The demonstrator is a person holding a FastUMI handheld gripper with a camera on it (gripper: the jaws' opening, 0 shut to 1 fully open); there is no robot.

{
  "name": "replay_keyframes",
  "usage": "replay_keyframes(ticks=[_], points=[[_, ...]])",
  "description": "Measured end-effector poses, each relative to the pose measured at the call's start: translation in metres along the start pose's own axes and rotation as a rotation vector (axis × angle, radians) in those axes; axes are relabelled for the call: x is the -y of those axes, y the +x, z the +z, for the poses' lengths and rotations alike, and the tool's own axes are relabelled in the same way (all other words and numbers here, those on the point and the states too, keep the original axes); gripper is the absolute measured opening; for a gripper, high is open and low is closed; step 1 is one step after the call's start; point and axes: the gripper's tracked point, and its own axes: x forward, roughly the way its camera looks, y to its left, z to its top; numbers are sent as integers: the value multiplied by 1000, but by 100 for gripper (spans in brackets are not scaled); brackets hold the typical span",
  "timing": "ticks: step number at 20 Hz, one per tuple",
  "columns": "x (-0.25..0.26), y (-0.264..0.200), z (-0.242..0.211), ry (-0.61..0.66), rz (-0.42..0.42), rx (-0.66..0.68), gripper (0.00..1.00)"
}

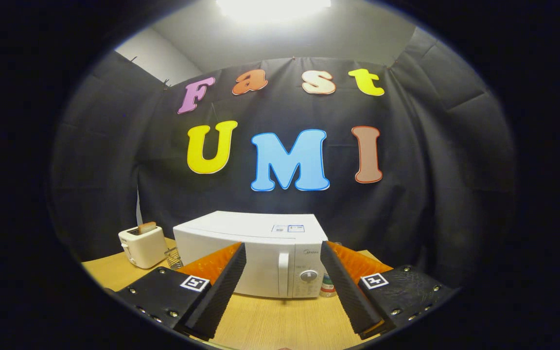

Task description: Open the microwave, put the food inside, and close the microwave door.

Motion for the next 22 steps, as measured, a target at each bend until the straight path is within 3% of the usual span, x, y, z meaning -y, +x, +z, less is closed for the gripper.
replay_keyframes(ticks=[22], points=[[6, 141, -141, -7, 48, -252, 97]])
